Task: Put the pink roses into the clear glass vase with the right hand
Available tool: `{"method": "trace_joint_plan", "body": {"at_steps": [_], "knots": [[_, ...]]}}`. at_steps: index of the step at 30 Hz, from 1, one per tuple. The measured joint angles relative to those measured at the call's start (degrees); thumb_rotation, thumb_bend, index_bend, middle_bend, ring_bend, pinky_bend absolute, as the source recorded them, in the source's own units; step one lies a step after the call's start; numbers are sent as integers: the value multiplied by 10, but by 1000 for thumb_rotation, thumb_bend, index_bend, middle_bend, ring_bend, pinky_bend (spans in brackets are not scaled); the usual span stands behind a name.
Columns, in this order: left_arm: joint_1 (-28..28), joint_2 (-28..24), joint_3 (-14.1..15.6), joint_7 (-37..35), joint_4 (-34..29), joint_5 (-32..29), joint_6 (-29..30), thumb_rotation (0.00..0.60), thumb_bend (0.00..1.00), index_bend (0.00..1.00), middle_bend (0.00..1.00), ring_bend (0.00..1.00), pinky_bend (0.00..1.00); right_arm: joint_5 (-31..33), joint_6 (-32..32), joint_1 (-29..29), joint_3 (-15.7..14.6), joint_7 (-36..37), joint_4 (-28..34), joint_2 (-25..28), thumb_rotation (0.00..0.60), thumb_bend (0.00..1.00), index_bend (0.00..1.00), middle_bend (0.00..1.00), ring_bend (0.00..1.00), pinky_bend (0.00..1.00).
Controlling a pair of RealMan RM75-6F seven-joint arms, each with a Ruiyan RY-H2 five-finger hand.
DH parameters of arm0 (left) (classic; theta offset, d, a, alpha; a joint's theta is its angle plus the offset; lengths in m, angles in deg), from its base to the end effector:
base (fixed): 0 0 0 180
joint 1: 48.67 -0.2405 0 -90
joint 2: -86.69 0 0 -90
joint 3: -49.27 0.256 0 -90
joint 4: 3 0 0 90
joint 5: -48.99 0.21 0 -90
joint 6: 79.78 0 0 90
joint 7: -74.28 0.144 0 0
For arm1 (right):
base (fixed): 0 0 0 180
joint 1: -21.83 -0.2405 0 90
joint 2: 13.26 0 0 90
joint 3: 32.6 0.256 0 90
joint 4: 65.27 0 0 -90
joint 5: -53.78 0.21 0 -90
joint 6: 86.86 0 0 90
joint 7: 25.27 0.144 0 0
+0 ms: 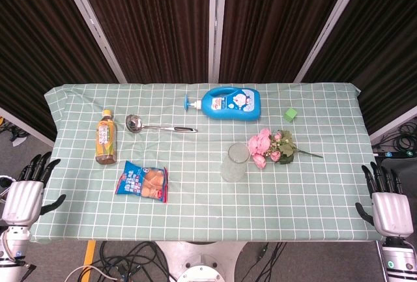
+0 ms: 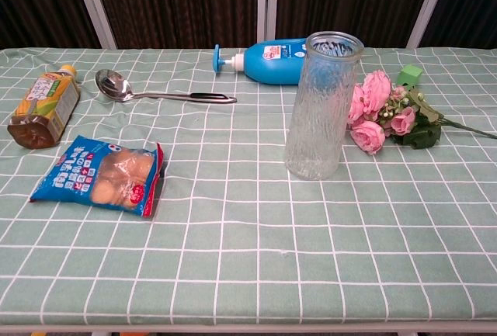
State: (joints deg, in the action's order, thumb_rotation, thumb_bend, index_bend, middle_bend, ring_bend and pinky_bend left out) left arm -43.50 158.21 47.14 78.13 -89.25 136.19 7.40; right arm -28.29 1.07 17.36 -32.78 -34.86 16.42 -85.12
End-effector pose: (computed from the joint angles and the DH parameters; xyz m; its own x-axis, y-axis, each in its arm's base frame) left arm -0.3147 0.1807 0.1286 0.4369 -0.0240 0.8992 0.8987 -0.0308 -0.4375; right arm -0.3449 -0.1693 0.1359 0.5852 -0.0157 0.8108 -0.8085 0.0663 0.5848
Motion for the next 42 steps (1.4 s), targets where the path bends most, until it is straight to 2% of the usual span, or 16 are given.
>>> {"method": "trace_joint_plan", "body": {"at_steps": [9,13,19,25,30,34,42], "knots": [[0,-2,3,-8,1,2,-5,600,176,144,22,0,195,-2,-12,-4,14,-3,18,6,600,158,0,0,0,0],[4,-9,2,-10,-8,4,-10,600,176,144,22,0,195,5,-22,-8,21,-17,28,9,600,125,0,0,0,0],[3,-16,8,-12,-11,8,-11,600,176,144,22,0,195,43,-78,-29,38,-32,43,7,600,57,0,0,0,0],[1,-16,8,-24,-1,3,-13,600,176,145,22,0,195,121,-172,-86,76,-90,79,8,600,15,0,0,0,0],[-1,-19,12,-15,7,8,-11,600,176,145,22,0,195,208,-267,-161,114,-136,85,-2,600,9,0,0,0,0],[-3,-20,12,-14,6,7,-9,600,175,145,22,0,195,282,-328,-231,138,-178,54,-32,600,6,0,0,0,0],[3,-23,17,4,7,15,-18,600,176,144,22,0,194,390,-417,-324,155,-214,-31,-93,600,0,0,0,0,0]]}}
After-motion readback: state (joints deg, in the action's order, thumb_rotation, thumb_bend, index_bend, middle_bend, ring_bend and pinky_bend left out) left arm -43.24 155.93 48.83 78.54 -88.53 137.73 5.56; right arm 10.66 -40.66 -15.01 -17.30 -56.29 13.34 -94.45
